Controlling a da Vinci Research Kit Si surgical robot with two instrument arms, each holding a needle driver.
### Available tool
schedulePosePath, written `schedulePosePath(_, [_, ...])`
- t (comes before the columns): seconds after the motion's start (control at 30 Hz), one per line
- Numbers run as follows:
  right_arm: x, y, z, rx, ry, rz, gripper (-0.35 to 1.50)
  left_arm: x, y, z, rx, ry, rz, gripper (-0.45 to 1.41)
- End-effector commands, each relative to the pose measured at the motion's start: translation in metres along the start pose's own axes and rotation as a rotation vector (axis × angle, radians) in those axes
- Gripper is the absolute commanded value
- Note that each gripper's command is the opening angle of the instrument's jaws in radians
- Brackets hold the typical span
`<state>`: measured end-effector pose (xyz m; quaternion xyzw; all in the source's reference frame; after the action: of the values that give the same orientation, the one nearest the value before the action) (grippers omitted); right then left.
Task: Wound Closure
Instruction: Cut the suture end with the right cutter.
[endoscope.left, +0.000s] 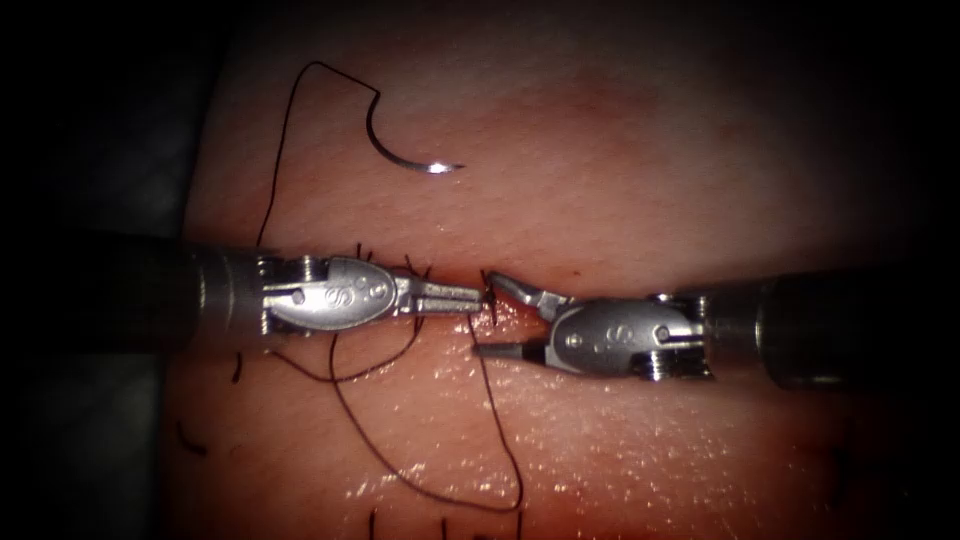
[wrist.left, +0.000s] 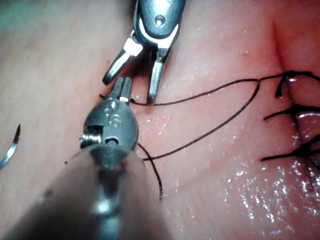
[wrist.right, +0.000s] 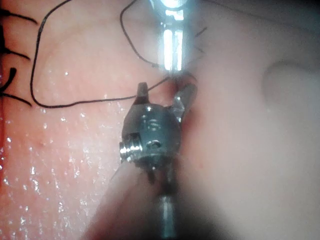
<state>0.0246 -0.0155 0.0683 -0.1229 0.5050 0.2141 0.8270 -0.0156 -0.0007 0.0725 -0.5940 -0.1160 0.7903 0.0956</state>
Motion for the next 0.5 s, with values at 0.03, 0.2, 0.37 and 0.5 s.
schedulePosePath(0.03, [-0.0003,-0.0006,0.0012,-0.001,0.001,0.006,1.36,-0.0004,0.0000,0.0006,-0.007,0.004,0.004,-0.45])
schedulePosePath(0.2, [0.0000,-0.0006,0.0022,-0.003,0.004,0.009,1.36,-0.0004,0.0001,0.0005,-0.020,0.020,0.000,-0.45])
schedulePosePath(0.37, [0.0002,-0.0008,0.0031,-0.008,0.004,0.011,1.36,-0.0006,0.0006,0.0005,-0.028,0.027,0.003,-0.45])
schedulePosePath(0.5, [0.0003,-0.0008,0.0039,-0.010,0.009,0.012,1.36,-0.0006,0.0007,0.0006,-0.029,0.032,0.000,-0.45])
